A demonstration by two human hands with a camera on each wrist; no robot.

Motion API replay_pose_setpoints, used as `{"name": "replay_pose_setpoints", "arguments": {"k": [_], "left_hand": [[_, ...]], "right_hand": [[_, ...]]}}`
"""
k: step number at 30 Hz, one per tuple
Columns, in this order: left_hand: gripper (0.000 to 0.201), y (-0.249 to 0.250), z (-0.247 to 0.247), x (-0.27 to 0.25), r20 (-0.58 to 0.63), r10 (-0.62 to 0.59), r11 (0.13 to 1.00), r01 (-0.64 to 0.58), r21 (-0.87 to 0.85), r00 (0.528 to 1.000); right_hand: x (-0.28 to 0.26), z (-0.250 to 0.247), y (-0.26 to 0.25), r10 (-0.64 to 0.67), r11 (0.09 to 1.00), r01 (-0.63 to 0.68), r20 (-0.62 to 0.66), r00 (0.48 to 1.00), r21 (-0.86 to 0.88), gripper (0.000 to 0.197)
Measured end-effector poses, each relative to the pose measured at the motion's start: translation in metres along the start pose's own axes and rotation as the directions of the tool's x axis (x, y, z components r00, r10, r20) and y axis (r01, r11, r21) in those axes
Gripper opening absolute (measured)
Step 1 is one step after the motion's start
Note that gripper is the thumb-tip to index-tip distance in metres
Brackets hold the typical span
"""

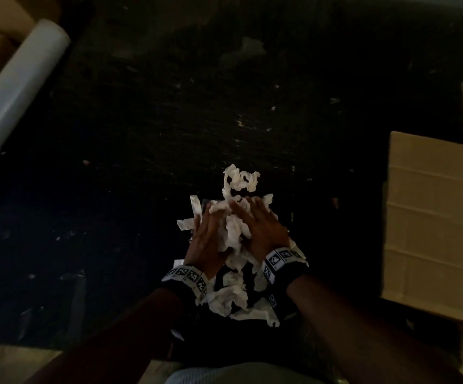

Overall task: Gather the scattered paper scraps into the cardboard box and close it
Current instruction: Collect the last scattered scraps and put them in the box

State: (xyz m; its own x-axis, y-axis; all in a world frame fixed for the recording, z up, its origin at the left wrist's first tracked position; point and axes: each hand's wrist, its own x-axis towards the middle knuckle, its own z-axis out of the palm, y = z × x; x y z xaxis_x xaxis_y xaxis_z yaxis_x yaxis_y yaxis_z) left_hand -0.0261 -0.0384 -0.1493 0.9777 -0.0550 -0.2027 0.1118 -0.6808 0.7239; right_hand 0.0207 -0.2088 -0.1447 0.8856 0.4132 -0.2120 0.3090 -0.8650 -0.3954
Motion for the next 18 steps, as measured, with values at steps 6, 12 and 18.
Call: {"name": "replay_pose_setpoints", "arguments": {"k": [6,12,18], "left_hand": [[0.118,0.002,-0.003,0.002,0.004,0.101,0.994,-0.101,0.033,0.995],[0.105,-0.005,0.002,0.003,-0.001,0.122,0.988,-0.122,0.1,0.992],[0.104,-0.01,0.003,0.002,0.03,0.177,0.971,-0.179,0.157,0.984]], "right_hand": [[-0.006,0.009,0.003,-0.076,0.997,0.077,-0.192,0.978,0.0,0.1],[-0.008,0.01,0.005,-0.082,0.995,0.095,-0.255,0.964,0.04,0.094],[-0.008,0.012,0.004,-0.058,0.996,0.072,-0.23,0.971,0.054,0.091]]}}
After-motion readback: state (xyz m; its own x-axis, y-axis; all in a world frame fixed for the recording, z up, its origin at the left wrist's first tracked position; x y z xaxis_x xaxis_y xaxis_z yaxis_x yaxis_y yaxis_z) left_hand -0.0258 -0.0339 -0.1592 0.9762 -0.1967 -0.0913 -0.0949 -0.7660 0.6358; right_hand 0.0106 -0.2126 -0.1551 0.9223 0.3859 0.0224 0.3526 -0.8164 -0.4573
